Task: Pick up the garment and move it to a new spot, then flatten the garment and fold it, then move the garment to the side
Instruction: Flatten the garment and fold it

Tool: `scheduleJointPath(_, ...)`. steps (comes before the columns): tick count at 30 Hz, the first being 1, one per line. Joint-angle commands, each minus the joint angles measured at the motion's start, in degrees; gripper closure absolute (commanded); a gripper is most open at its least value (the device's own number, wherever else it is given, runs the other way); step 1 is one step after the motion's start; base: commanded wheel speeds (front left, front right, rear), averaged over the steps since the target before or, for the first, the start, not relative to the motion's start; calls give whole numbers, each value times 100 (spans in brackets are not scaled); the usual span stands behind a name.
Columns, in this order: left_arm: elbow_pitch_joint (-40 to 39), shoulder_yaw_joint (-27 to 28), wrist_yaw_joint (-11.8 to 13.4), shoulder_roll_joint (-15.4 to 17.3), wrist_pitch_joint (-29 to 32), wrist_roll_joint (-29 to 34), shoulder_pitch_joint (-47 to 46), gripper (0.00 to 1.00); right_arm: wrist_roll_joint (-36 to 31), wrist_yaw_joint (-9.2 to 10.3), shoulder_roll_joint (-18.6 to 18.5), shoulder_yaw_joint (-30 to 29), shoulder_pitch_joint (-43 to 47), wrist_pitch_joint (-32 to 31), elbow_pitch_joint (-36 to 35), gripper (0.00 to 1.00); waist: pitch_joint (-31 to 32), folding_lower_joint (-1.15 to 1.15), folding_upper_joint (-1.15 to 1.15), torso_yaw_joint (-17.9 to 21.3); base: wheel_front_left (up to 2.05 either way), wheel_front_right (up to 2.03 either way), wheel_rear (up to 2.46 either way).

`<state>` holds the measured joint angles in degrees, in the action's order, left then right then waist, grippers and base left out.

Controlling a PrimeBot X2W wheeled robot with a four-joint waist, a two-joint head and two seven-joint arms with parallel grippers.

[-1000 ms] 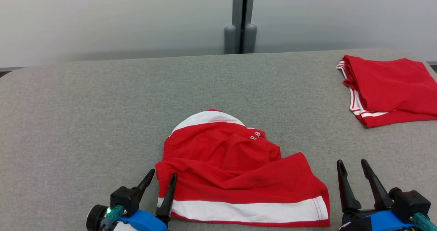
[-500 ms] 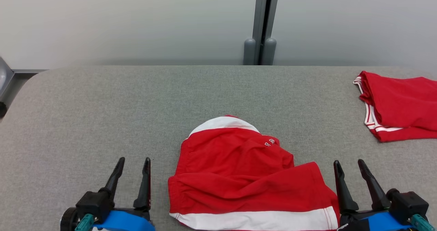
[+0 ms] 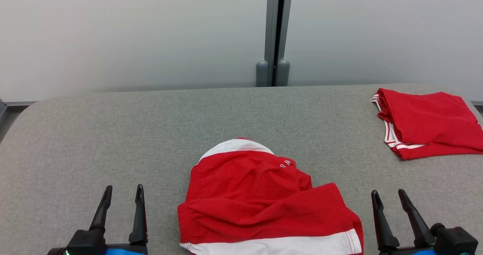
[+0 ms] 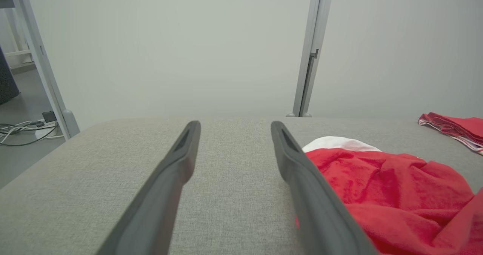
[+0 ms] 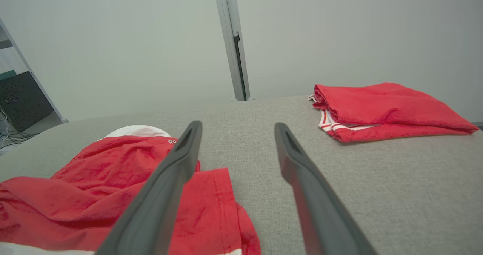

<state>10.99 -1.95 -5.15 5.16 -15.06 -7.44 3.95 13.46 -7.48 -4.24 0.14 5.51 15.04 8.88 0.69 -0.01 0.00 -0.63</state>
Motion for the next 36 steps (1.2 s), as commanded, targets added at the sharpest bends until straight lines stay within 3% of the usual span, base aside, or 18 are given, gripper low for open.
scheduleJointPath(1,-3,74,-19,-27,-14,49,83,0,-20,-3,12,-8,107,19,-43,0,6,1,0,13,0,0,0)
scheduleJointPath(20,102,191,-176,-150,-14,230,35,0,-67,-3,11,72,185,19,167,0,-8,1,0,11,0,0,0)
scheduleJointPath(36,677,-1773,-232,394,-13,-21,357,0,161,-2,-371,729,-198,18,1513,0,-245,1,0,-22,0,0,0)
